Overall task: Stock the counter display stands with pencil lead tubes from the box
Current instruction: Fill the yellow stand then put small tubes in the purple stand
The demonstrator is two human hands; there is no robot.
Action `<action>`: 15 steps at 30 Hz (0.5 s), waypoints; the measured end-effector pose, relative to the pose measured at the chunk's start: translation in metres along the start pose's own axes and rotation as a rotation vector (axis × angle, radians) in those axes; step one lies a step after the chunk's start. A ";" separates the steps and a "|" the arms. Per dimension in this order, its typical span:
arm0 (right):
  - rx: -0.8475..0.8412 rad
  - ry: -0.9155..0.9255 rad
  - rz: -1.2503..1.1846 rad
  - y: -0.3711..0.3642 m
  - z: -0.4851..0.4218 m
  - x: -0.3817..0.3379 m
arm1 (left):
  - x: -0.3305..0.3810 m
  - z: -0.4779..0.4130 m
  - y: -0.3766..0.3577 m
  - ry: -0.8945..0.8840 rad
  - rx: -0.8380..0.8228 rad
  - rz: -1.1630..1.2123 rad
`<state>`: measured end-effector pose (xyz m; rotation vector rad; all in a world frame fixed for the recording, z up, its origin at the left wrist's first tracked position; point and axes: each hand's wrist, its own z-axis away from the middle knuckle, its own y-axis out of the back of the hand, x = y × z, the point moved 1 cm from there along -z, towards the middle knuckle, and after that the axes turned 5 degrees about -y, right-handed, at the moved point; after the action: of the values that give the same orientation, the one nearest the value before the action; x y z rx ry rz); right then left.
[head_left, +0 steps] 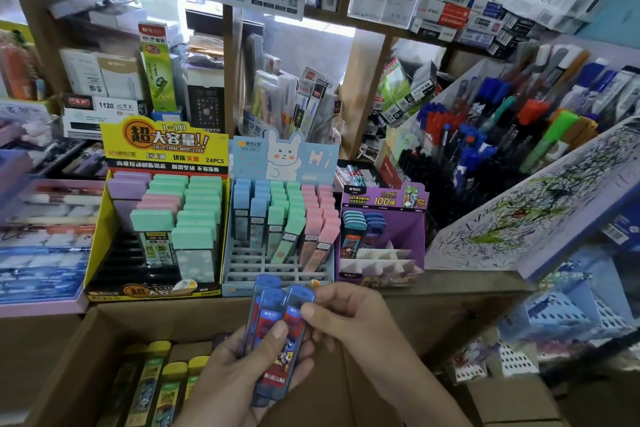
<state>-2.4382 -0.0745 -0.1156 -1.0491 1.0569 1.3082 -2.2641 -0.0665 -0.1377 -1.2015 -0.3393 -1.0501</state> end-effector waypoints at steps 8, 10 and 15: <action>0.121 0.075 -0.187 0.025 -0.001 -0.013 | 0.001 -0.003 0.004 0.033 -0.002 0.051; 0.196 0.119 -0.195 0.038 -0.001 -0.020 | 0.000 -0.005 0.005 0.037 -0.001 0.050; 0.411 0.299 -0.029 0.076 -0.002 -0.046 | -0.004 -0.011 0.012 0.058 0.003 0.030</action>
<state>-2.5141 -0.0862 -0.0709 -0.9540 1.4564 0.8722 -2.2599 -0.0744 -0.1524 -1.1677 -0.2768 -1.0557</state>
